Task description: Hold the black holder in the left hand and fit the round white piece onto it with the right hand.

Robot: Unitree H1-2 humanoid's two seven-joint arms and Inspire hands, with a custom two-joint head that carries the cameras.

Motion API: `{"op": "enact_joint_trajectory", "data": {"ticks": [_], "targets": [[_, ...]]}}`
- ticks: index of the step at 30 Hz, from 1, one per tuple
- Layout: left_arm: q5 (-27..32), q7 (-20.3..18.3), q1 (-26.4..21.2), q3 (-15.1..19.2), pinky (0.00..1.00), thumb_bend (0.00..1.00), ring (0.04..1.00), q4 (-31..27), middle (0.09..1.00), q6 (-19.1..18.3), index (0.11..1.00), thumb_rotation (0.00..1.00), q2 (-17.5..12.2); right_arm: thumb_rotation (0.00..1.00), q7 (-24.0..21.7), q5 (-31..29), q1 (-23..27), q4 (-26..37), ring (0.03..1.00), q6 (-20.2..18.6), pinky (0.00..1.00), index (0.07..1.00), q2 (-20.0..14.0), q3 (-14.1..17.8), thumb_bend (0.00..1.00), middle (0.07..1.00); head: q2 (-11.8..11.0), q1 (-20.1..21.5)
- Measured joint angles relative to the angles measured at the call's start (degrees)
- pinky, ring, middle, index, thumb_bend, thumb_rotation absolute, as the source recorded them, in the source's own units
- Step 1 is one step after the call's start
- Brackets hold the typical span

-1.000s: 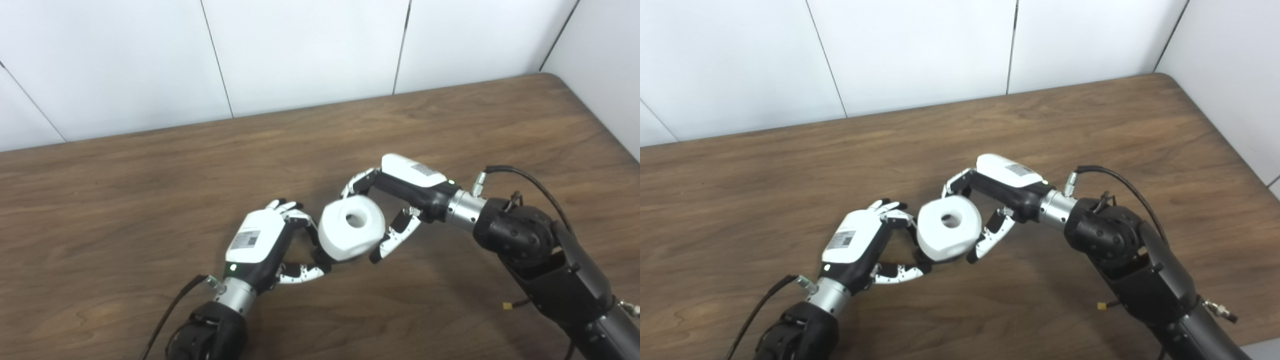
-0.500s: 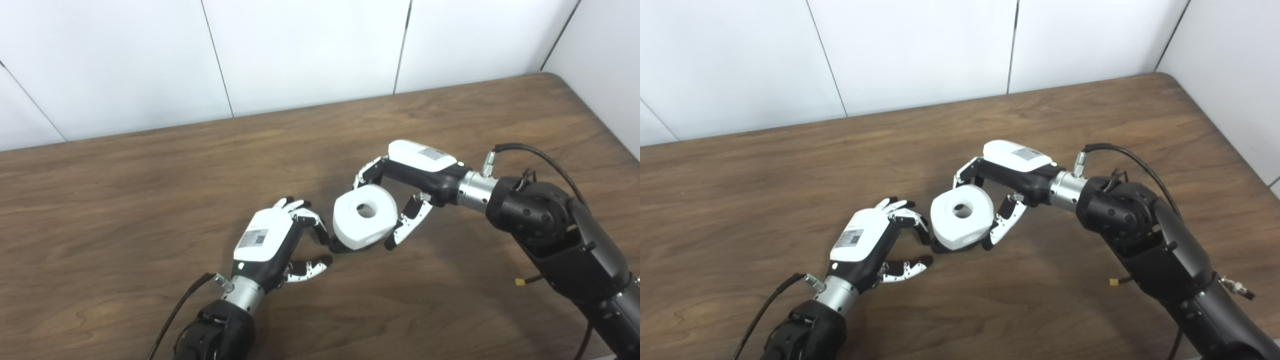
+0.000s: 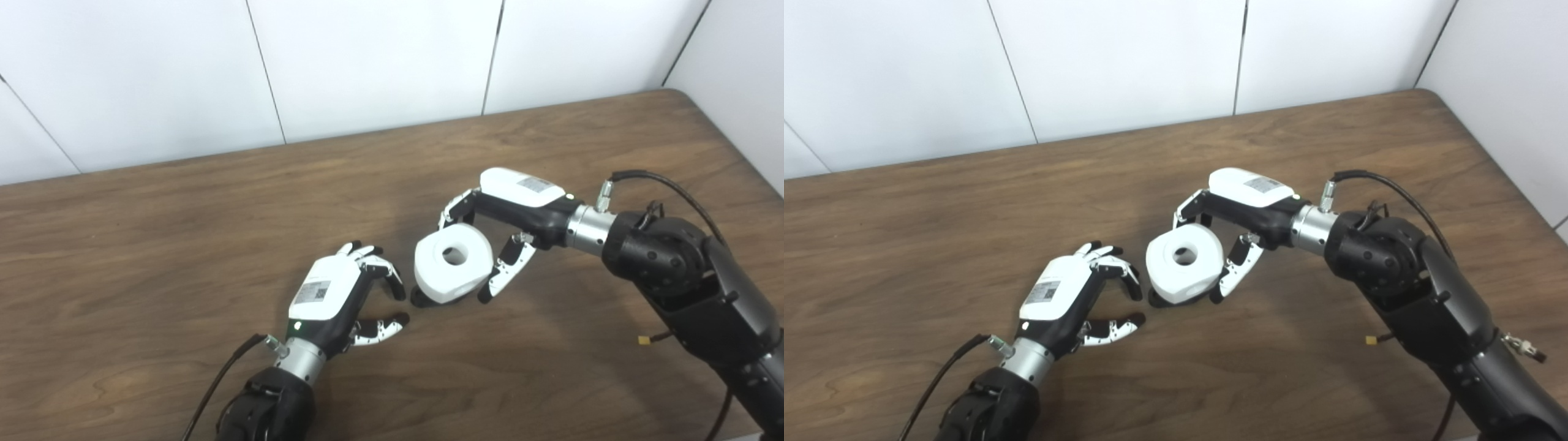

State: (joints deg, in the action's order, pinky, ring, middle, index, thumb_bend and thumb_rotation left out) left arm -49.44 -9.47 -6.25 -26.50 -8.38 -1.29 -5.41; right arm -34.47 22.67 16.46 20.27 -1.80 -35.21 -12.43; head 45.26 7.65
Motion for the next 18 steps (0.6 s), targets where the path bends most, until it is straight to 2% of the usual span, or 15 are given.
{"op": "enact_joint_trajectory", "data": {"ticks": [9, 10, 11, 14, 18], "targets": [[0.02, -0.38, 0.06, 1.00, 0.97, 0.52, 0.878, -2.05, 0.712, -0.28, 0.489, 0.07, -0.42, 0.14, -0.73, 0.22, -1.89, 1.25, 0.713, -2.51, 0.62, 0.492, 0.75, -0.04, 0.52, 0.710, 0.88, -1.23], [0.03, -0.59, 0.07, 1.09, 0.97, 0.52, 0.878, -2.16, 0.713, -0.48, 0.489, 0.08, -0.54, 0.16, -0.73, 0.35, -1.95, 1.30, 0.710, -2.78, 0.61, 0.563, 0.84, -0.04, 0.68, 0.719, 0.88, -1.23], [0.03, -1.10, 0.11, 1.21, 0.97, 0.52, 0.881, -2.45, 0.715, -0.73, 0.489, 0.08, -0.76, 0.17, -0.71, 0.66, -2.08, 1.54, 0.705, -3.22, 0.60, 0.609, 1.01, -0.05, 0.78, 0.726, 0.97, -1.32], [0.03, -2.11, 0.27, 1.66, 0.98, 0.52, 0.885, -3.72, 0.717, -1.42, 0.490, 0.08, -1.48, 0.16, -0.59, 1.53, -2.68, 1.73, 0.702, -4.08, 0.60, 0.640, 1.95, -0.07, 0.83, 0.732, 1.05, -1.67], [0.03, -2.85, 0.36, 1.90, 0.96, 0.52, 0.871, -3.92, 0.711, -2.05, 0.491, 0.08, -2.12, 0.18, 0.62, 1.47, -3.91, 1.73, 0.696, -4.80, 0.60, 0.634, 3.28, 0.04, 0.83, 0.738, 1.32, -1.93]]}}
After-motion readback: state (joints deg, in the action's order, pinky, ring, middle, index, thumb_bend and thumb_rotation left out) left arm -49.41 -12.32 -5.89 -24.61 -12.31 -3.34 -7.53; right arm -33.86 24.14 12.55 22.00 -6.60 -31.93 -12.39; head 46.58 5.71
